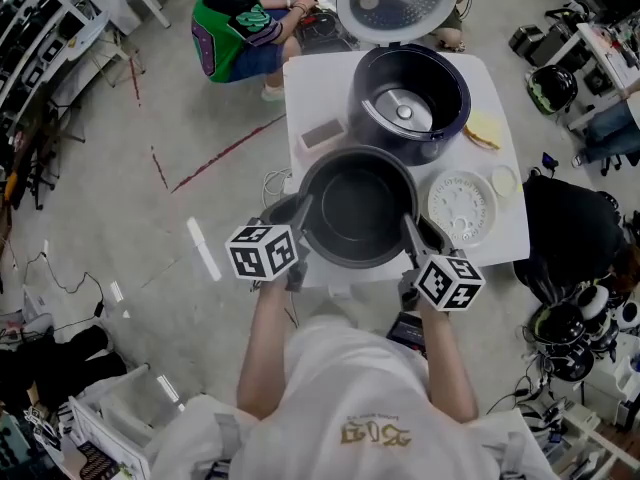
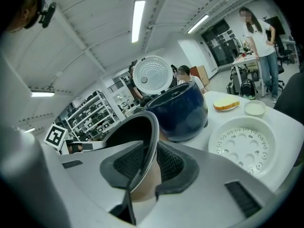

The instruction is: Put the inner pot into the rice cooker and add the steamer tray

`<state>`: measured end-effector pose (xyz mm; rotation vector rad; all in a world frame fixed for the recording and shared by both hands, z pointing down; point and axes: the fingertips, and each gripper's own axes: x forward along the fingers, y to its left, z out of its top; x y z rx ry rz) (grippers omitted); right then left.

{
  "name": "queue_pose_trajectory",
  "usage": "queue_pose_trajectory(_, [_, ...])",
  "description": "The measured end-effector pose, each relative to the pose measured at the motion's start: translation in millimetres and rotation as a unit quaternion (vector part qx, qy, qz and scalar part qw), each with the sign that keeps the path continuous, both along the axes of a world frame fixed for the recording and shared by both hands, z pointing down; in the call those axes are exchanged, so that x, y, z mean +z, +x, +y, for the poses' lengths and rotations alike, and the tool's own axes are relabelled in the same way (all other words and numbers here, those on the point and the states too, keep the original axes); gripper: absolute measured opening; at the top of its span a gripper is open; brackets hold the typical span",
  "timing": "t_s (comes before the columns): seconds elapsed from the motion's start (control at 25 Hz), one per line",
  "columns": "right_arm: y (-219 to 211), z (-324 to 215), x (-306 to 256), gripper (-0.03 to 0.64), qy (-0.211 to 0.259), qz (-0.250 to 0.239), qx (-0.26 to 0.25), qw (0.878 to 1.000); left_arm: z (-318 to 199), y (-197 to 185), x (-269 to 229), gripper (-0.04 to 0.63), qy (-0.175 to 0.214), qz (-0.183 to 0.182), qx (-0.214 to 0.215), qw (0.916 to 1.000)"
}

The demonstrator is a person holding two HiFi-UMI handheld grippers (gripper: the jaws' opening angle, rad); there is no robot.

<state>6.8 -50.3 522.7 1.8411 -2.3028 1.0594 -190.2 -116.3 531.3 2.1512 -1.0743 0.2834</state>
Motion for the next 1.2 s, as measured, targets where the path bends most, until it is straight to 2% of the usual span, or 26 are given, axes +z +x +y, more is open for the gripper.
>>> queue_pose_trajectory(0.28, [-22.2, -13.3, -46.8, 0.094, 0.05, -0.01, -0.023, 0.998, -4.4, -25.1, -39.5, 0.084, 0.027, 0.027, -0.026, 0.9989])
queue_pose_trajectory(0.56, [-33.7, -23.9, -85.9, 0.094, 0.094, -0.011, -0.037, 0.995, -12.4, -38.2, -83.9, 0.083, 0.069, 0.038, -0.034, 0.9963])
queue_pose_trajectory(1.0, [-24.0, -43.1, -139.0, 0.092, 0.157, -0.003, -0.027, 0.987, -35.9, -27.7, -135.0, 0.086, 0.118, 0.061, -0.012, 0.9911])
queue_pose_trajectory(1.2, [-12.4, -50.2, -152.8, 0.094, 0.173, -0.009, -0.016, 0.985, -48.2, -14.4, -157.2, 0.086, 0.137, 0.057, 0.004, 0.989])
